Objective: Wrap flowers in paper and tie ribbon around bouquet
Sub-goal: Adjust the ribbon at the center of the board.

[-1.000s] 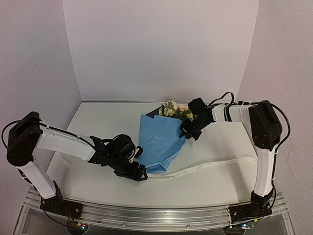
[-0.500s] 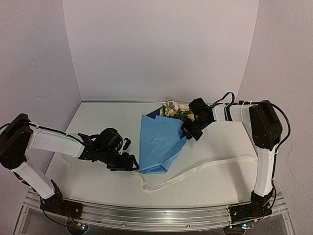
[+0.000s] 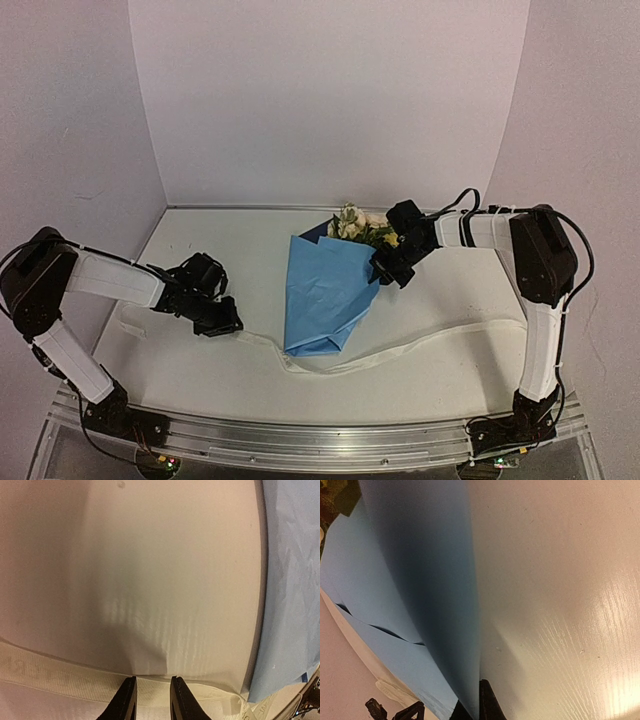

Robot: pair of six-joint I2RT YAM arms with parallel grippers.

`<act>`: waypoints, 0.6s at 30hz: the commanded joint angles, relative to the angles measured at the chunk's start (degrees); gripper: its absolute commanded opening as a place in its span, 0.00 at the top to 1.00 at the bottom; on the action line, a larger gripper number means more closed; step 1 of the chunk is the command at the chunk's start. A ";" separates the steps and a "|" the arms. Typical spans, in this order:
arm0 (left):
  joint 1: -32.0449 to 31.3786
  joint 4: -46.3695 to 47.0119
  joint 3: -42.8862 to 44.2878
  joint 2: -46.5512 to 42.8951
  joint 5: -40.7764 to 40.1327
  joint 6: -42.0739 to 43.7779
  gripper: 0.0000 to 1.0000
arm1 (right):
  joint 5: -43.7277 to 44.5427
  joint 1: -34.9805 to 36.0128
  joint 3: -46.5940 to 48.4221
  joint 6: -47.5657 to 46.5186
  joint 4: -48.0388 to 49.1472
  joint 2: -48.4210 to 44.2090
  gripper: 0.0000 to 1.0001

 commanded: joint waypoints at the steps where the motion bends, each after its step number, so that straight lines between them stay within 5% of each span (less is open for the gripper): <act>1: 3.43 -3.46 -1.91 1.41 -3.11 0.27 0.75 | -0.36 -0.26 1.35 0.44 -1.12 -0.62 1.00; 9: 0.96 -4.67 4.78 -6.65 1.92 5.23 0.45 | -0.72 -0.30 1.37 2.11 -1.12 -0.83 1.00; 13: -7.15 -5.35 10.00 -7.77 1.97 9.71 0.49 | -1.26 -0.43 1.77 3.56 -1.12 -0.93 1.00; 18: -14.48 -1.99 10.08 -7.02 9.05 11.84 0.66 | -2.76 -0.62 1.28 6.11 -1.01 -1.10 1.00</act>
